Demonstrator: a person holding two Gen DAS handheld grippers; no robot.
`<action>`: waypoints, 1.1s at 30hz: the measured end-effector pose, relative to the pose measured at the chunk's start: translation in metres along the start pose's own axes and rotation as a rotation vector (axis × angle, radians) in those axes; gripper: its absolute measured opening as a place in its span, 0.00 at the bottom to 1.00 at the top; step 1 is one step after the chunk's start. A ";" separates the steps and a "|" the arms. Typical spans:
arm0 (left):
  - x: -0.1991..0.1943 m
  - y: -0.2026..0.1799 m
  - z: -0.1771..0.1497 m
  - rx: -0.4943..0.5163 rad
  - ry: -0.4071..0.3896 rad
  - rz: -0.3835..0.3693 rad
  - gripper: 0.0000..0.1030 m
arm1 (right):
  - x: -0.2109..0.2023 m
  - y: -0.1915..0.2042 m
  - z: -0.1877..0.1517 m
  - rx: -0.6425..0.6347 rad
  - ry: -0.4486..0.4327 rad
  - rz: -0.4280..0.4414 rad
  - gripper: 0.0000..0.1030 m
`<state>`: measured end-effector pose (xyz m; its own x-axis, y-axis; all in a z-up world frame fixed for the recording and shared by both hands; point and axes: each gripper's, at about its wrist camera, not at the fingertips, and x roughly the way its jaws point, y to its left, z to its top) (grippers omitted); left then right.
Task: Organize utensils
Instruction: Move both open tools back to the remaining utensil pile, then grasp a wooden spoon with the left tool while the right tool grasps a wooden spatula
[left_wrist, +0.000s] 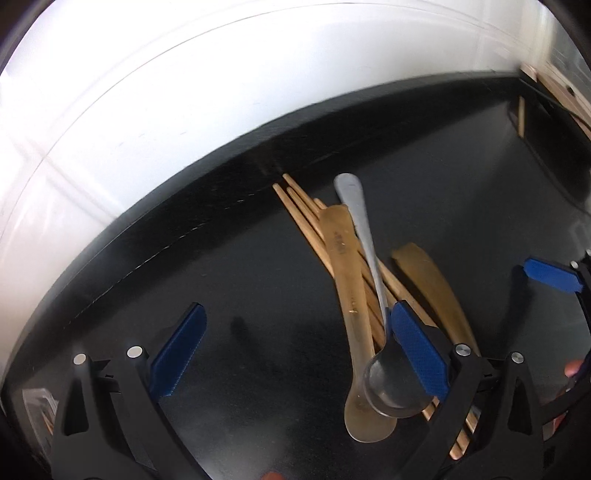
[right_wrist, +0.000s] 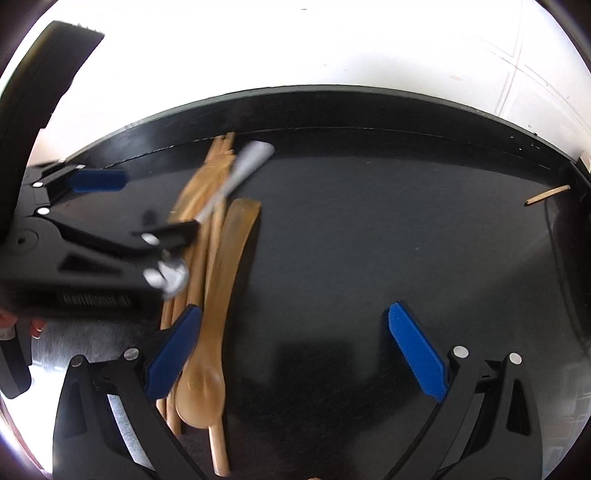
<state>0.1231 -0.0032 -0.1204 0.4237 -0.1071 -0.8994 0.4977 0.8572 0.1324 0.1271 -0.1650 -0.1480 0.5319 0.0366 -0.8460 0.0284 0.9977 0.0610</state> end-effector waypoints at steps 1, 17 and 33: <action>0.001 0.007 0.000 -0.027 0.004 0.005 0.95 | -0.001 -0.004 0.001 0.011 -0.003 0.012 0.94; 0.001 0.062 -0.015 -0.162 -0.003 0.009 0.95 | 0.008 0.000 0.019 0.009 0.003 -0.026 0.93; 0.002 0.096 -0.030 -0.475 0.050 0.028 0.95 | 0.005 -0.002 0.021 -0.092 -0.055 -0.033 0.95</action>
<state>0.1490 0.0940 -0.1221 0.3898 -0.0662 -0.9185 0.0803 0.9961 -0.0377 0.1479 -0.1676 -0.1410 0.5780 0.0028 -0.8160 -0.0295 0.9994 -0.0174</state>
